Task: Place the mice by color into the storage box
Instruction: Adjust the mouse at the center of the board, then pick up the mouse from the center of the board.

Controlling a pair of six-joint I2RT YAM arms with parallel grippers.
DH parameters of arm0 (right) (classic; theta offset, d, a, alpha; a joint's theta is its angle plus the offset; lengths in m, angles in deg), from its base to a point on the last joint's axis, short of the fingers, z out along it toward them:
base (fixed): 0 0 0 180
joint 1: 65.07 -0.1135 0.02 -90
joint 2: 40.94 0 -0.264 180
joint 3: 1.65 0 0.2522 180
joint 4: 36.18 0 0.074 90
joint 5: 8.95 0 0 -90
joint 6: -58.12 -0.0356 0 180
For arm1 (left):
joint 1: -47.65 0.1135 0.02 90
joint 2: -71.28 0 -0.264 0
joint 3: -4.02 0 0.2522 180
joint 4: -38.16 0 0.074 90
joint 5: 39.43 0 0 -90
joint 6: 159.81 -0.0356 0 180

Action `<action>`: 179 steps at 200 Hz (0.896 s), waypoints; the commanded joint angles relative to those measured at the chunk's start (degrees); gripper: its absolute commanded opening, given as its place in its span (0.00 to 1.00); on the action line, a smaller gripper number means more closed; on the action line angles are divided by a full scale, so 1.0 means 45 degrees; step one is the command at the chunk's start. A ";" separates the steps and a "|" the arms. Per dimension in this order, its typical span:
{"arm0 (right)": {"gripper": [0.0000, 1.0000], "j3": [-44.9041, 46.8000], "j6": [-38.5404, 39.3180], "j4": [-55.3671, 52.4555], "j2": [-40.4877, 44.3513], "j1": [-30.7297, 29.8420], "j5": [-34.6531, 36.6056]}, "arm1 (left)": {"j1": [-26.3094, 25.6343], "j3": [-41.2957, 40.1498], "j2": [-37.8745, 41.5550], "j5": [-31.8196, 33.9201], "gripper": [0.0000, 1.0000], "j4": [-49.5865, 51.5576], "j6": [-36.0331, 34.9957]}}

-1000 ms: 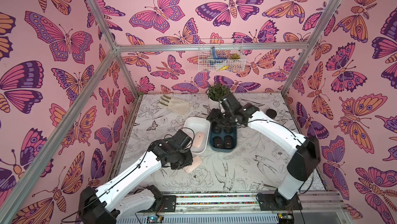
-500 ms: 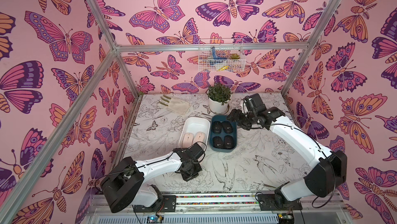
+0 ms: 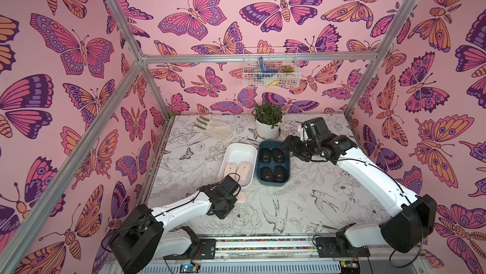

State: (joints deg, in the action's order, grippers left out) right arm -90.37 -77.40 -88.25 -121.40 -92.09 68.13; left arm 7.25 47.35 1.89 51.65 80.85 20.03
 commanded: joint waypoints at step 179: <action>0.80 0.2038 0.1332 -0.0115 0.1159 -0.0010 -0.1259 | -0.3618 0.0818 0.1632 0.1438 0.76 0.1485 0.6128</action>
State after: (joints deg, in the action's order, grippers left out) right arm -79.77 -73.95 -88.64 -114.84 -92.09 64.48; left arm -6.94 49.92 14.07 53.73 88.32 37.36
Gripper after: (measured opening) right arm 0.803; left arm 0.726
